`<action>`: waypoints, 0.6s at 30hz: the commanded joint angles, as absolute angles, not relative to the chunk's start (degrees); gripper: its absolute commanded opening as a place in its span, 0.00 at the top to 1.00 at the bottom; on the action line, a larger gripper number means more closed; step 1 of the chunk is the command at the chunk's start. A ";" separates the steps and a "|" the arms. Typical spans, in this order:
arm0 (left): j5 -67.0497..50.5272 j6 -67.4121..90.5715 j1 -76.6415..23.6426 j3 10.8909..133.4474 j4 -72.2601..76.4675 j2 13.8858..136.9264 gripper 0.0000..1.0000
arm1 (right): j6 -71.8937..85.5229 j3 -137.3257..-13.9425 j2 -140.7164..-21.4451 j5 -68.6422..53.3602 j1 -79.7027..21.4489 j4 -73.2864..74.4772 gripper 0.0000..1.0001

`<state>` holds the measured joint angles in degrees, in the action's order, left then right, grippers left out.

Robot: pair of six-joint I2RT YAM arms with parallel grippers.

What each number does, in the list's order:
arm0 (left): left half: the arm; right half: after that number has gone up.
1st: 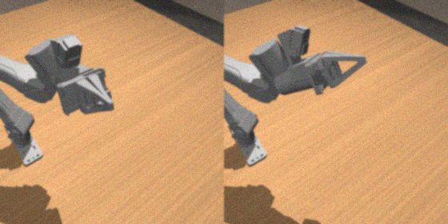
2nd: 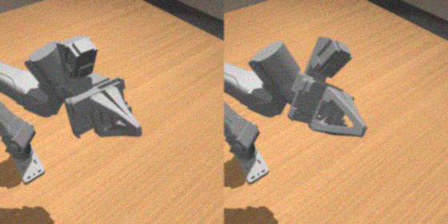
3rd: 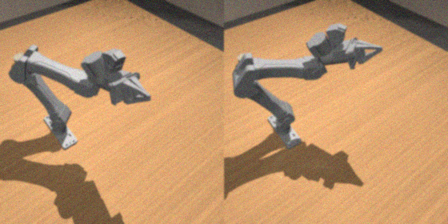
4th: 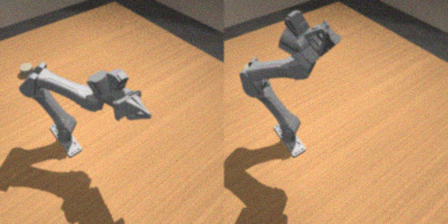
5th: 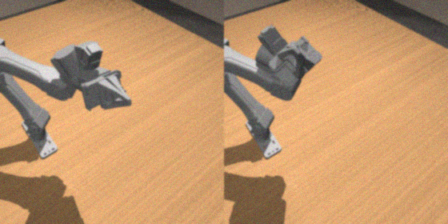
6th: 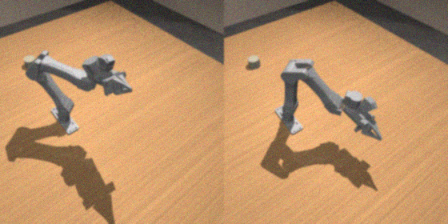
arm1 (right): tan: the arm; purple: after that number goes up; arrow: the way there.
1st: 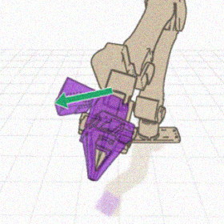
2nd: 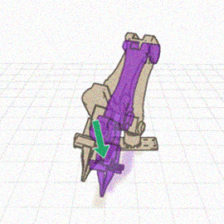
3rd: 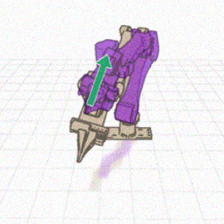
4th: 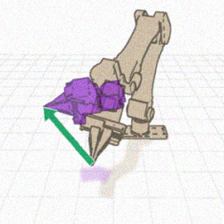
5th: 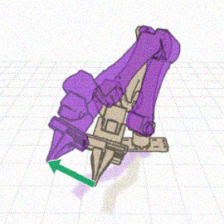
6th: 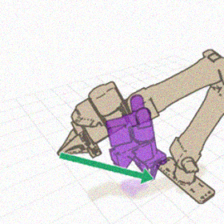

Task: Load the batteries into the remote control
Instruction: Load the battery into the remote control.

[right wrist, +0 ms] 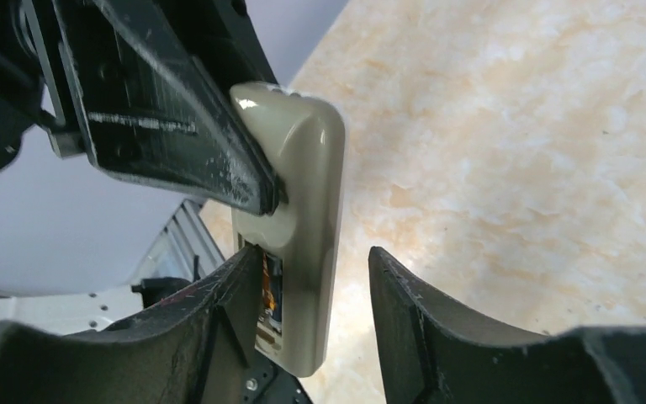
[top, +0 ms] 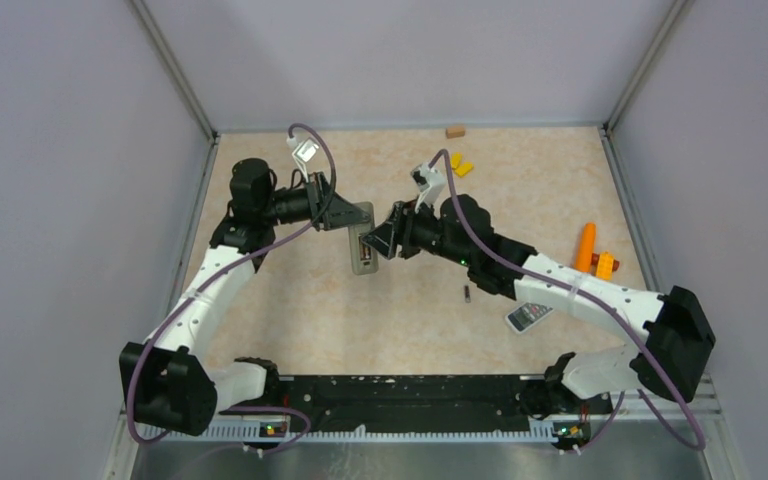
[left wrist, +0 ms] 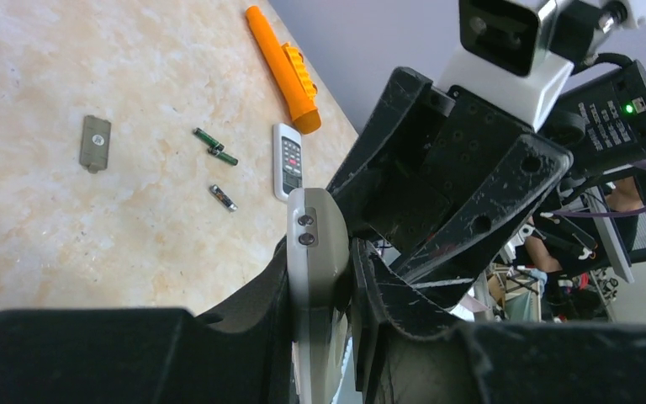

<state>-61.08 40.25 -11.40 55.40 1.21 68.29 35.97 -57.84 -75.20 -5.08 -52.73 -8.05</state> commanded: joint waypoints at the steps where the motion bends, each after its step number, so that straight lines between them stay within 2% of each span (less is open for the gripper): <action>1: -62.12 38.75 -11.16 55.54 2.03 67.17 1.00 | 29.19 -60.82 -75.45 -0.27 -54.91 -3.30 0.51; 10: -62.09 38.53 -11.16 55.12 1.19 66.63 1.00 | 27.52 -60.93 -76.09 3.01 -56.50 -1.53 0.73; 13: -62.10 38.52 -11.17 55.17 1.08 66.45 1.00 | 27.27 -60.69 -75.75 3.31 -56.43 -1.27 0.74; 15: -61.79 38.10 -11.23 55.20 0.92 66.44 1.00 | 26.94 -60.69 -75.17 3.00 -56.43 -0.97 0.69; 18: -60.22 36.63 -11.16 55.20 0.27 66.49 1.00 | 27.08 -61.40 -73.55 1.73 -56.43 -0.18 0.47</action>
